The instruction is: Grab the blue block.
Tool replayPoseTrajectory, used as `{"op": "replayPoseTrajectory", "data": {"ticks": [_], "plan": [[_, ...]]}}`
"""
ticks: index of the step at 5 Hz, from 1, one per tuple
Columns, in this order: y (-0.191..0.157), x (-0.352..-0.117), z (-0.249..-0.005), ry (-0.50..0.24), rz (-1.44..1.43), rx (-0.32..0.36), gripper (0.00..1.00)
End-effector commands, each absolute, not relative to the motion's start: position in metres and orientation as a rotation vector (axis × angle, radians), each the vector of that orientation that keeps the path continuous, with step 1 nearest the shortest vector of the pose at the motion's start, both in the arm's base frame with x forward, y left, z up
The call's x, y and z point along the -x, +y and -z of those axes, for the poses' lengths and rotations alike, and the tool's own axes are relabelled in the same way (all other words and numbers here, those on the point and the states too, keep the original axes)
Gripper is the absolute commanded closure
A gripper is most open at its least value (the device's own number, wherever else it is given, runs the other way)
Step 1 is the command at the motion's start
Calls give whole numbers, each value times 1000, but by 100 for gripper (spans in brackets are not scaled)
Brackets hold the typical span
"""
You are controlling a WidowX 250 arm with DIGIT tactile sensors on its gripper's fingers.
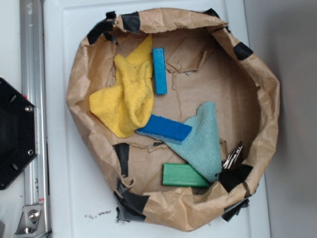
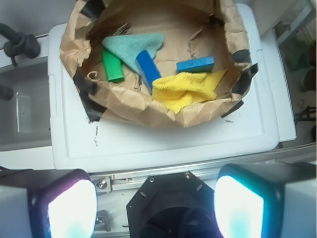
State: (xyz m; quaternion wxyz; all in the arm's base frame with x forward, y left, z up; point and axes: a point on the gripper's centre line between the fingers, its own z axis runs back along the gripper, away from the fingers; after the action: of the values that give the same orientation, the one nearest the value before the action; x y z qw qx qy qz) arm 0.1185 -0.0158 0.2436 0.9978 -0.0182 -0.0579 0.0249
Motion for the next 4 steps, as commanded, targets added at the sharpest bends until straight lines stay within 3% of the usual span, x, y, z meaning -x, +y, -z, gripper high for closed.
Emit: {"op": "replayPoseTrajectory", "data": {"ticks": [1, 3, 4], "plan": [[-16, -118, -244, -116, -50, 36, 0], [-5, -198, -197, -75, 388, -104, 0], [22, -221, -159, -34, 624, -46, 0]]}}
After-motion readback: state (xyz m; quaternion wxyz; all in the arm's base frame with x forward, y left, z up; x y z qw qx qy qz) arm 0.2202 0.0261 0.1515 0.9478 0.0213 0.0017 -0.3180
